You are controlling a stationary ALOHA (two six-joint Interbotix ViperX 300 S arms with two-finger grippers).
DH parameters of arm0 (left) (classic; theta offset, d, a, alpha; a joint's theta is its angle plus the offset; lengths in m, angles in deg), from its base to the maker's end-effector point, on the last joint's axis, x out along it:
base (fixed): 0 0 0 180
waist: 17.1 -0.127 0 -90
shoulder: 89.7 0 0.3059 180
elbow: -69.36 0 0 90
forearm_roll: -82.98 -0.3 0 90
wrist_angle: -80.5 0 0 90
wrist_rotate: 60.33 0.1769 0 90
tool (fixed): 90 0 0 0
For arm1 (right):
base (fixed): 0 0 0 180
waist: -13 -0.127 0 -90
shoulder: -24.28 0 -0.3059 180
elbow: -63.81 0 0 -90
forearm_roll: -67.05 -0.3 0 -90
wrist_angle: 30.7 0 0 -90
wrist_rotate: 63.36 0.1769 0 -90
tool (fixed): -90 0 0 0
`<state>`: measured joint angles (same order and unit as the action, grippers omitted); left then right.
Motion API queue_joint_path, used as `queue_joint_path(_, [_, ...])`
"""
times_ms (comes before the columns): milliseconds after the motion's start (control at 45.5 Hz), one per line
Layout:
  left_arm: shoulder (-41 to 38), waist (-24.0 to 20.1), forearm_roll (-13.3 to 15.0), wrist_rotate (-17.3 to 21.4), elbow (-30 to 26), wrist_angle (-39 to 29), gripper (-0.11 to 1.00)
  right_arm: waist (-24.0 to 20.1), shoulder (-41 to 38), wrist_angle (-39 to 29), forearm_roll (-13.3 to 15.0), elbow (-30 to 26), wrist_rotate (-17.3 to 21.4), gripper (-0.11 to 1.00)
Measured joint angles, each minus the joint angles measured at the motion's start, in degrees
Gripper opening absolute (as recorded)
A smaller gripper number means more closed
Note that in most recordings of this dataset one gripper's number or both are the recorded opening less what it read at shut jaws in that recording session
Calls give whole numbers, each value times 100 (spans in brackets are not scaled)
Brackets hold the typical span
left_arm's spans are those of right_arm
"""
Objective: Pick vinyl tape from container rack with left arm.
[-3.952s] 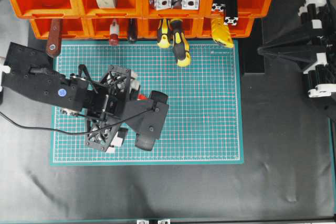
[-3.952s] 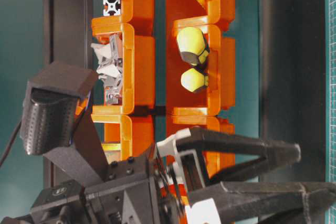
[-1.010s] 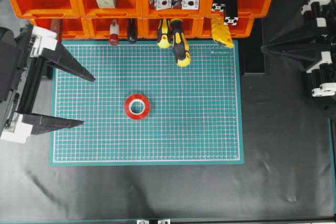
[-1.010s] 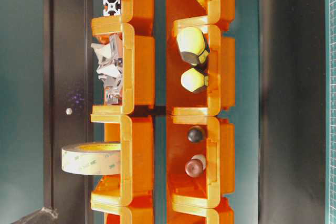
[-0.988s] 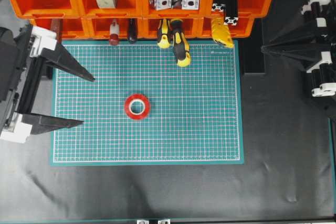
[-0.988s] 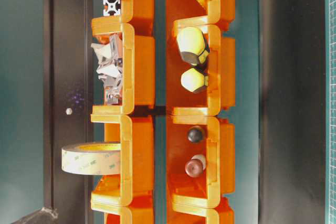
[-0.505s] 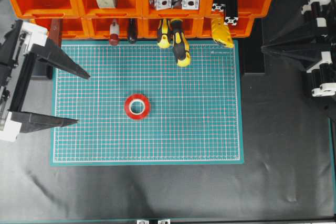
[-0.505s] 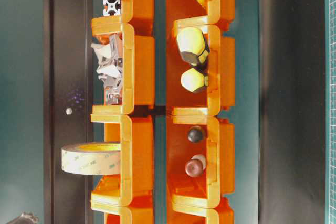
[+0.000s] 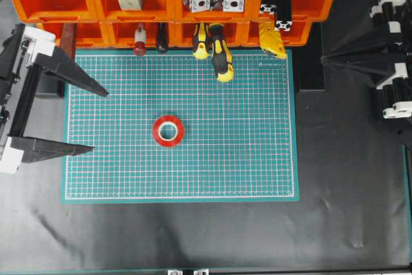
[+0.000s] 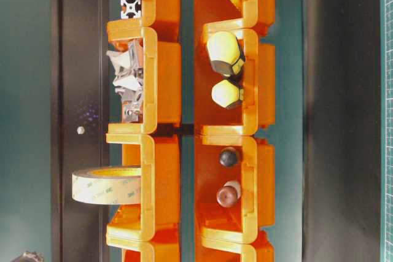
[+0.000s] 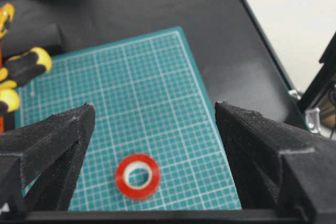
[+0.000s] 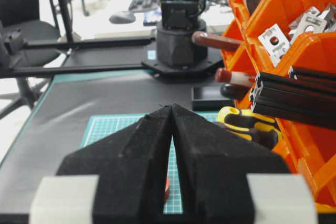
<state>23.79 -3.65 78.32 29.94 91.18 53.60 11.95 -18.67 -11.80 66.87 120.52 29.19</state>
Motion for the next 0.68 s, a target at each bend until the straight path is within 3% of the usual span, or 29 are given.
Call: queue_joint_path(681, [70,-26,0,-18,88,9,89,0,9,0,0,0,0,1])
